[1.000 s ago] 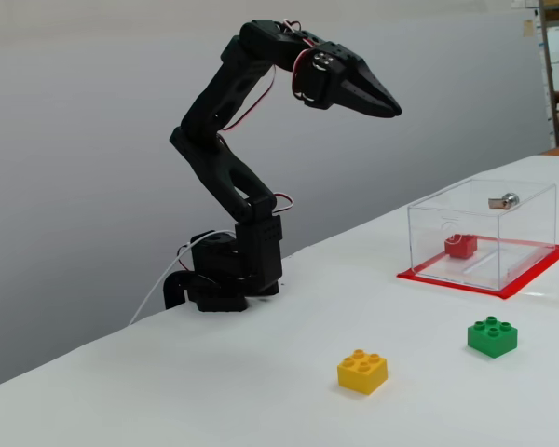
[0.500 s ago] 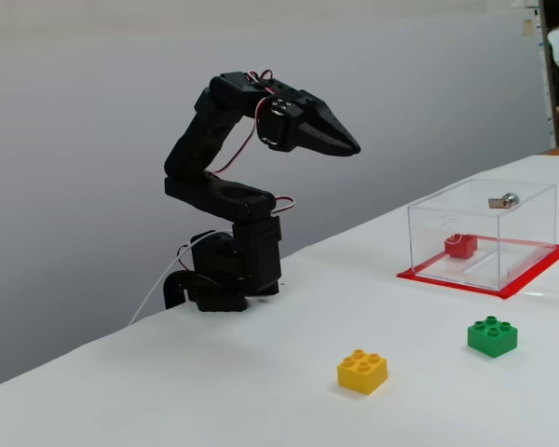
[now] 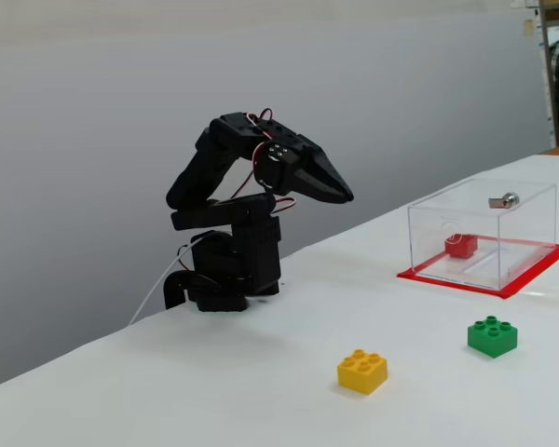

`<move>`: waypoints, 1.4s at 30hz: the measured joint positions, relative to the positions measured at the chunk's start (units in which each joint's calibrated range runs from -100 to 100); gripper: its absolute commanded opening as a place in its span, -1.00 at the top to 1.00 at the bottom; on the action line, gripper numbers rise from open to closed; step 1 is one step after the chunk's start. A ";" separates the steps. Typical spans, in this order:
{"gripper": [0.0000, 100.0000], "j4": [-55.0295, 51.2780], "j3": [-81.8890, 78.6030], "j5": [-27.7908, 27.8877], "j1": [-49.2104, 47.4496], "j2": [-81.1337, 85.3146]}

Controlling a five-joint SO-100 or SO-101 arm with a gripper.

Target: Pick the red lego brick and place it into the transparent box

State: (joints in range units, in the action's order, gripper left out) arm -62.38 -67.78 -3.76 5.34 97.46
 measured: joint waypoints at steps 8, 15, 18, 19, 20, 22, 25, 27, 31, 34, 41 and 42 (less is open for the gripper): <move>0.97 7.03 -10.33 1.32 0.32 1.69; 0.97 13.97 -21.54 2.10 0.53 1.78; 0.97 14.40 -24.80 2.10 0.11 1.78; 0.97 14.40 -25.24 2.10 -0.11 1.78; 0.97 14.40 -25.60 2.10 -0.53 1.78; 0.97 14.40 -26.30 2.10 -1.71 1.78; 0.97 14.40 -27.45 2.10 -2.14 1.78; 0.97 14.40 -28.86 2.10 -2.14 1.78; 0.97 13.45 -30.36 2.10 -2.14 1.78; 0.97 9.77 -30.36 2.10 -2.14 1.78; 0.97 0.94 -28.68 2.10 -2.14 1.78; 0.97 -1.11 -28.16 2.10 -2.14 1.78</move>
State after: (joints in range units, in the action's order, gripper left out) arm -63.50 -95.94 -1.66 3.21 99.24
